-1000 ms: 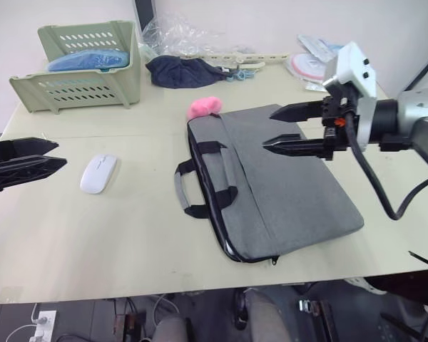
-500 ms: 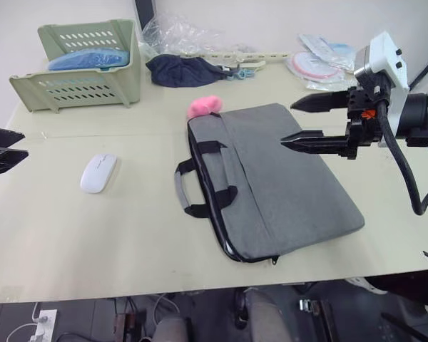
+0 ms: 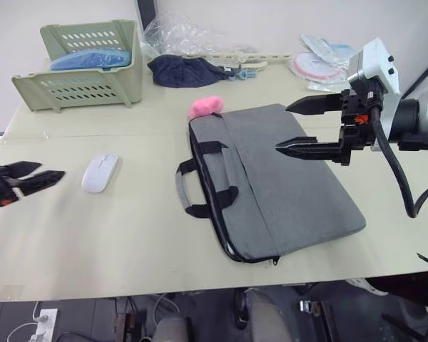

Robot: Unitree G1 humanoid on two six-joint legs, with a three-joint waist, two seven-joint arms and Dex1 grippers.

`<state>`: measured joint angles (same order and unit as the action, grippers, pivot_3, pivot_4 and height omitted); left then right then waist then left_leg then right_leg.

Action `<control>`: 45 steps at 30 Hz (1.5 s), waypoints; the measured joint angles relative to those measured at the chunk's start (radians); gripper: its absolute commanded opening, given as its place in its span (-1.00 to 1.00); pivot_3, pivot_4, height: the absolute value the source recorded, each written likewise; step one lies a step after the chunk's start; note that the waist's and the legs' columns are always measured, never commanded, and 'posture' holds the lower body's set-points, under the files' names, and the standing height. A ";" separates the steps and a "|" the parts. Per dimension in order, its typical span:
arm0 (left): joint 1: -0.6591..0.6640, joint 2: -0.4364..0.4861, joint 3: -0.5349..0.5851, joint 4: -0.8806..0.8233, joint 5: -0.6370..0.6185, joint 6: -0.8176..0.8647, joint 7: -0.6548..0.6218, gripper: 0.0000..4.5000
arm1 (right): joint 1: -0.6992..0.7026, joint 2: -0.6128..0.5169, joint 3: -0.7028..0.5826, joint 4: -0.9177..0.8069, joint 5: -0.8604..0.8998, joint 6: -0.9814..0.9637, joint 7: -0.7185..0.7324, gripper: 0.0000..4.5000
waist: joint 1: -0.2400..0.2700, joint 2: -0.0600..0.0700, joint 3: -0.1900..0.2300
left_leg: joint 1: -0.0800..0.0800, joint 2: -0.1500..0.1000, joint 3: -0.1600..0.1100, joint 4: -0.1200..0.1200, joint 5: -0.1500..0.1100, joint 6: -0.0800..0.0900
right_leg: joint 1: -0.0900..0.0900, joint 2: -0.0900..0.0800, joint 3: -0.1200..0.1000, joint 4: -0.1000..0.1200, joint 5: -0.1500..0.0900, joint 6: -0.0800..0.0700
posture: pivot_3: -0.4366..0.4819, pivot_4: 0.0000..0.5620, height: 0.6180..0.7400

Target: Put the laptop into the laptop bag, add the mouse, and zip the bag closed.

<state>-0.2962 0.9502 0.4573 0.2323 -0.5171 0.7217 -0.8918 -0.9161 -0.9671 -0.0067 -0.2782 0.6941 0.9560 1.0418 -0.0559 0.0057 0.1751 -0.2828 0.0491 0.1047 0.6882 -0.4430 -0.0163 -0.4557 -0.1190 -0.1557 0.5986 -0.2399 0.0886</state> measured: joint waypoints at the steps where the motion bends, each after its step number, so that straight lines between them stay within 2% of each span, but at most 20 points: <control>1: 0.012 -0.034 -0.008 -0.023 -0.005 0.002 0.013 1.00 | 0.001 0.003 0.000 -0.004 0.001 0.003 -0.003 0.99 | -0.001 -0.001 0.000 | -0.001 0.000 0.000 0.001 0.000 0.000 | 0.000 0.000 0.000 0.000 0.000 0.000 | -0.05 -0.47 1.00; 2: 0.048 -0.092 -0.014 -0.065 -0.015 0.015 0.039 1.00 | 0.002 0.008 0.000 -0.012 0.001 0.007 -0.009 0.99 | -0.002 -0.002 0.000 | -0.001 0.000 0.000 0.002 0.000 0.000 | -0.001 0.000 0.000 0.001 0.000 0.000 | -0.05 -0.47 1.00; 3: 0.052 -0.107 -0.009 -0.085 -0.024 0.018 0.051 1.00 | 0.004 0.007 0.000 -0.013 0.001 0.008 -0.013 0.99 | -0.002 -0.003 -0.001 | -0.001 0.001 -0.001 0.003 0.000 0.000 | -0.001 0.000 0.000 0.002 0.000 0.000 | -0.05 -0.47 1.00; 7: 0.069 -0.122 0.004 -0.180 -0.031 0.051 0.115 1.00 | 0.004 0.016 0.000 -0.033 0.005 0.023 -0.030 0.99 | 0.002 -0.004 -0.001 | 0.000 0.001 -0.001 0.006 0.000 0.000 | 0.000 -0.001 0.001 0.004 0.001 -0.002 | -0.05 -0.47 1.00; 13: 0.077 -0.126 0.020 -0.185 -0.031 0.049 0.162 1.00 | 0.003 0.032 0.000 -0.035 0.016 0.045 -0.051 0.99 | 0.006 -0.004 -0.001 | -0.001 0.001 -0.001 0.008 0.000 0.000 | 0.000 -0.001 0.001 0.005 0.001 -0.002 | -0.05 -0.47 1.00; 18: 0.074 -0.132 0.042 -0.177 -0.024 0.011 0.200 1.00 | 0.003 0.037 0.000 -0.035 0.021 0.051 -0.062 0.99 | 0.010 -0.004 -0.001 | -0.001 0.001 -0.001 0.008 0.000 0.000 | 0.000 -0.001 0.000 0.005 0.001 -0.002 | -0.05 -0.47 1.00; 25: 0.057 -0.184 0.044 -0.161 -0.016 -0.049 0.250 1.00 | 0.003 0.038 0.000 -0.041 0.031 0.055 -0.070 0.99 | 0.020 -0.004 -0.001 | -0.001 0.001 -0.001 0.009 0.000 0.000 | 0.000 -0.001 0.000 0.005 0.001 -0.002 | -0.05 -0.47 1.00; 36: 0.063 -0.271 -0.008 -0.088 0.055 -0.187 0.298 1.00 | 0.004 0.042 -0.001 -0.053 0.041 0.056 -0.089 0.99 | 0.025 -0.004 -0.001 | -0.001 0.001 -0.001 0.009 0.000 0.000 | 0.000 -0.001 0.000 0.005 0.001 -0.002 | -0.05 -0.47 1.00; 45: 0.035 -0.295 -0.033 -0.017 0.084 -0.271 0.321 1.00 | 0.014 0.053 -0.001 -0.051 0.041 0.056 -0.103 0.99 | 0.026 -0.004 -0.001 | -0.001 0.001 -0.001 0.009 0.000 0.000 | 0.000 -0.001 0.000 0.005 0.001 -0.002 | -0.05 -0.47 1.00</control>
<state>-0.2607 0.6555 0.4240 0.2149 -0.4330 0.4502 -0.5711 -0.9022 -0.9137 -0.0072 -0.3291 0.7355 1.0119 0.9385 -0.0304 0.0013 0.1742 -0.2841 0.0501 0.1036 0.6976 -0.4434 -0.0161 -0.4553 -0.1203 -0.1559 0.6038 -0.2385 0.0862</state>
